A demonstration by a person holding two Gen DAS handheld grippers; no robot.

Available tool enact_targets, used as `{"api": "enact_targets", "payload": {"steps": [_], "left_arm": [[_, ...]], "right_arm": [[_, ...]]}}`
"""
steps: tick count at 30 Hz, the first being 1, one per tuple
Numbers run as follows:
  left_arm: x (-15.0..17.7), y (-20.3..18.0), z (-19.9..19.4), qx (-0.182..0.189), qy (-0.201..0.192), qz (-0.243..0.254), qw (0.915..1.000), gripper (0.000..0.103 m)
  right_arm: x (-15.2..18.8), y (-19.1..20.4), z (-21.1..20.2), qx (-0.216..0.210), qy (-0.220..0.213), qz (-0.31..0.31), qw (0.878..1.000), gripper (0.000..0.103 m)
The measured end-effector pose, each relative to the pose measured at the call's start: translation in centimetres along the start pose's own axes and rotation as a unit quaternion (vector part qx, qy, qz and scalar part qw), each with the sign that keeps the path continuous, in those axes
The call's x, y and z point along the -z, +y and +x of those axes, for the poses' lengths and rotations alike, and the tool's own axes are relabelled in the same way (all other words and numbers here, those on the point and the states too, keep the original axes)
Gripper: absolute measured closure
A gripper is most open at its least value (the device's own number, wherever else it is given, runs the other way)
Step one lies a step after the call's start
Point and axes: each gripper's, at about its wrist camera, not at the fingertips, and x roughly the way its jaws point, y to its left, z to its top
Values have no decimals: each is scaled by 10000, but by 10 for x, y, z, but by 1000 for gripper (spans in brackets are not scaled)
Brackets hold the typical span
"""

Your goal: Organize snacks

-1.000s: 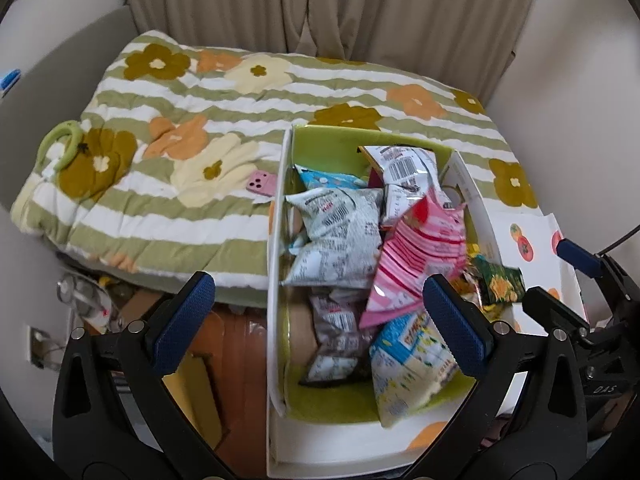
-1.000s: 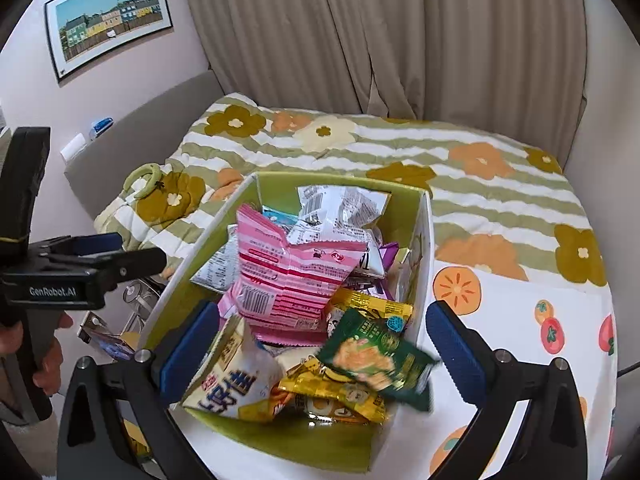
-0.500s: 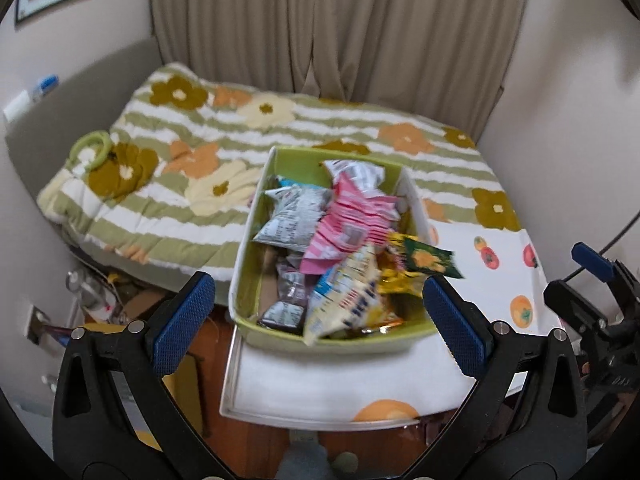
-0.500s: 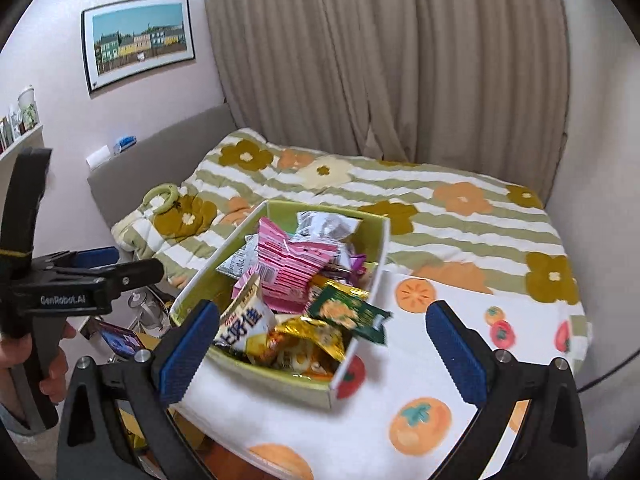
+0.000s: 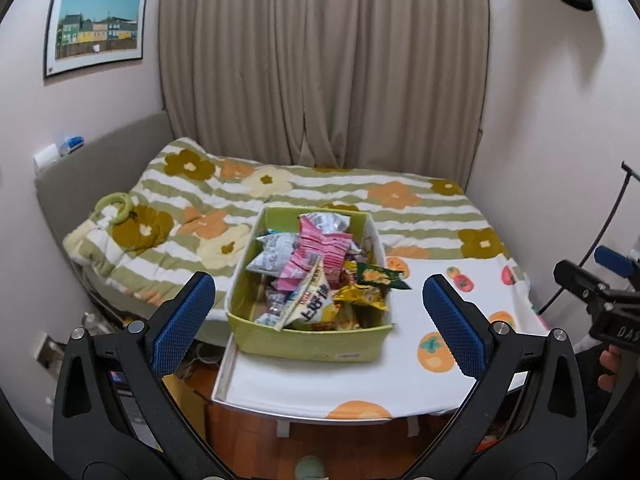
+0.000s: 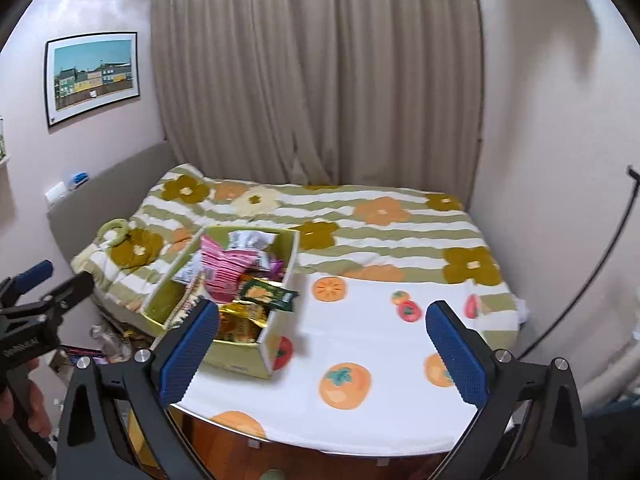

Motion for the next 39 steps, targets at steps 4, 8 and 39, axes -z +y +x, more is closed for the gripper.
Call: {"api": "enact_targets", "payload": {"steps": [4, 8, 39], "left_arm": [[7, -5, -10, 104, -67, -5, 9999, 0], [12, -13, -17, 135, -137, 106, 9998, 0], [9, -28, -15, 247, -177, 379, 9988, 0]], "right_arm": [[11, -5, -16, 190, -100, 91, 9997, 0], [16, -11, -23, 287, -108, 178, 9994, 0], [14, -15, -26, 414, -147, 293, 9986, 0]]}}
